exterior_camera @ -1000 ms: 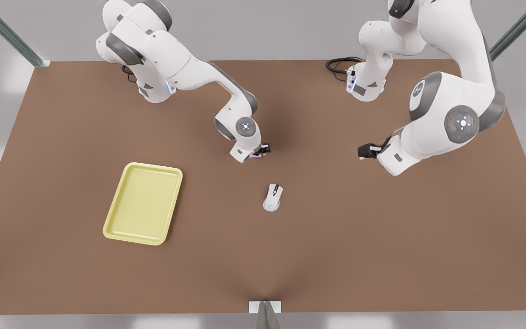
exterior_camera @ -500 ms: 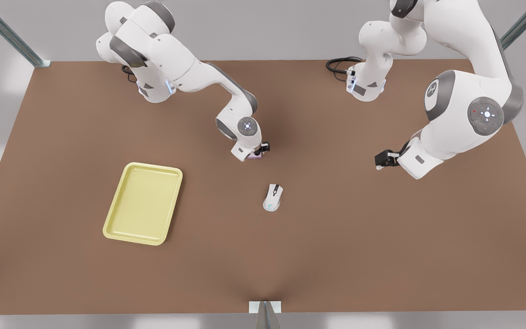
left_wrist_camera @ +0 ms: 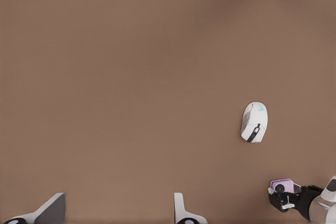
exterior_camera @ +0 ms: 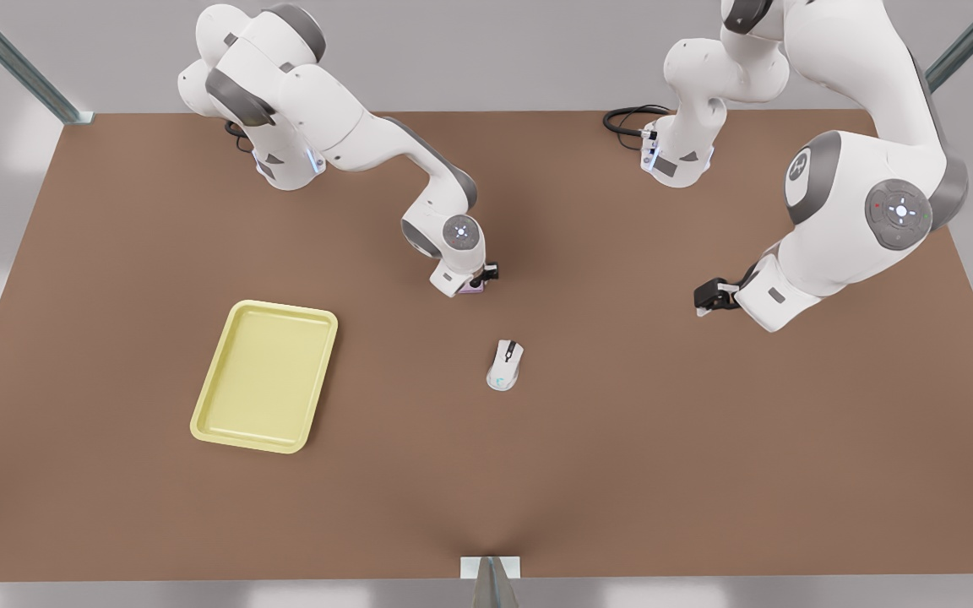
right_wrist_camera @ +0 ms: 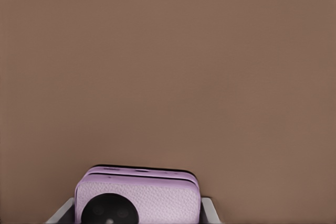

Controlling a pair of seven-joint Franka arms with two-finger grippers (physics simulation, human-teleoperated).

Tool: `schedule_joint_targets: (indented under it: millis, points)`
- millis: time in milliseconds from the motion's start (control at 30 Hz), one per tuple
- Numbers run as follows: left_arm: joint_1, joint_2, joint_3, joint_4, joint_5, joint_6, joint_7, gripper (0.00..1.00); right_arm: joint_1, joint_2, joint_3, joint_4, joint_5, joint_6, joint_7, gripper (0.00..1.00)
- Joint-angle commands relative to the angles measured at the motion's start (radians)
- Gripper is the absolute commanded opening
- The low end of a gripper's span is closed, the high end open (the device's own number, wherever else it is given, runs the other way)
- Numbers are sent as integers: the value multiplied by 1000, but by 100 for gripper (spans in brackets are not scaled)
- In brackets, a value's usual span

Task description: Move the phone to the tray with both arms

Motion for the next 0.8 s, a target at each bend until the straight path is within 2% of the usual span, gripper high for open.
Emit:
schedule_joint_targets:
  millis: [0,200,233,267,467,567,767]
  points:
    - [0,0,-2,1,1,2,15,100,0,-1,0,2,-1,2,8,85]
    - [0,6,0,1,1,5,15,100,2,3,1,-1,-9,4,8,85]
    - [0,5,-2,1,1,5,15,100,2,3,0,0,-9,4,8,77]
    - [0,6,-2,1,1,3,15,100,0,2,1,0,-9,4,8,76]
    - [0,8,-2,1,-1,5,14,100,-15,-23,-2,55,-7,-10,-4,77]
    - [0,8,-2,1,-1,5,14,100,-159,-109,-5,65,-7,-53,-110,77]
    - [0,14,0,2,-1,5,14,100,-558,-144,-3,52,-6,-165,-659,79]
